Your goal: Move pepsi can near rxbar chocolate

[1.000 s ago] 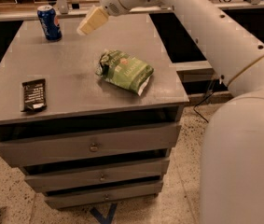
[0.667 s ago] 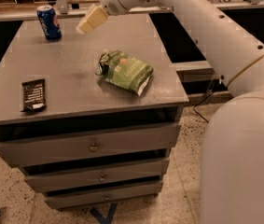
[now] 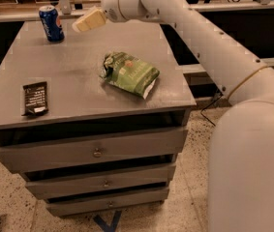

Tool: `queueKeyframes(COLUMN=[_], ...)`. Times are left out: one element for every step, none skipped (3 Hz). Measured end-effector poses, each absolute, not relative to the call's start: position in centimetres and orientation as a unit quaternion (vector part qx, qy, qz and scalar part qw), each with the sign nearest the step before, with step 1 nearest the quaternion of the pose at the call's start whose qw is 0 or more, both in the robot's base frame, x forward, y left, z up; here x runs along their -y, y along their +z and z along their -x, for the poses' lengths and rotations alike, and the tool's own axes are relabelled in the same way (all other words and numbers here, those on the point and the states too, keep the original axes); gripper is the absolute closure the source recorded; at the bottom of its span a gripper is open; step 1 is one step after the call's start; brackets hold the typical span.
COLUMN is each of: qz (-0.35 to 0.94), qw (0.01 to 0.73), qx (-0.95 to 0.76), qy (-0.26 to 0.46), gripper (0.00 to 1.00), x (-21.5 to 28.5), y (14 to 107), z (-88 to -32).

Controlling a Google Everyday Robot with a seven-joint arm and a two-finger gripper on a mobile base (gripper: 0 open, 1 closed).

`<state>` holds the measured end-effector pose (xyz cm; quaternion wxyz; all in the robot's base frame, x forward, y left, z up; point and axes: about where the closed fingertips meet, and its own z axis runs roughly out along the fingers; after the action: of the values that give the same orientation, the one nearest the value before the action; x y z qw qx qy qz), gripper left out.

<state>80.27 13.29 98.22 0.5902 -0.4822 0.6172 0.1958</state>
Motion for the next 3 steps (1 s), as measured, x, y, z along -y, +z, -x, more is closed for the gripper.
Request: queueKeyframes(qz=[0.438,0.425,0.428], qw=[0.599,0.578,0.544], qx=[-0.638,-0.665,-0.685], qy=[0.208,0.207,0.229], gripper=[0.0,0.0,0.0], x=[-15.3,-18.0,-20.3], y=[97.3,95.7,93.6], z=[-83.4,-86.4,-87.6])
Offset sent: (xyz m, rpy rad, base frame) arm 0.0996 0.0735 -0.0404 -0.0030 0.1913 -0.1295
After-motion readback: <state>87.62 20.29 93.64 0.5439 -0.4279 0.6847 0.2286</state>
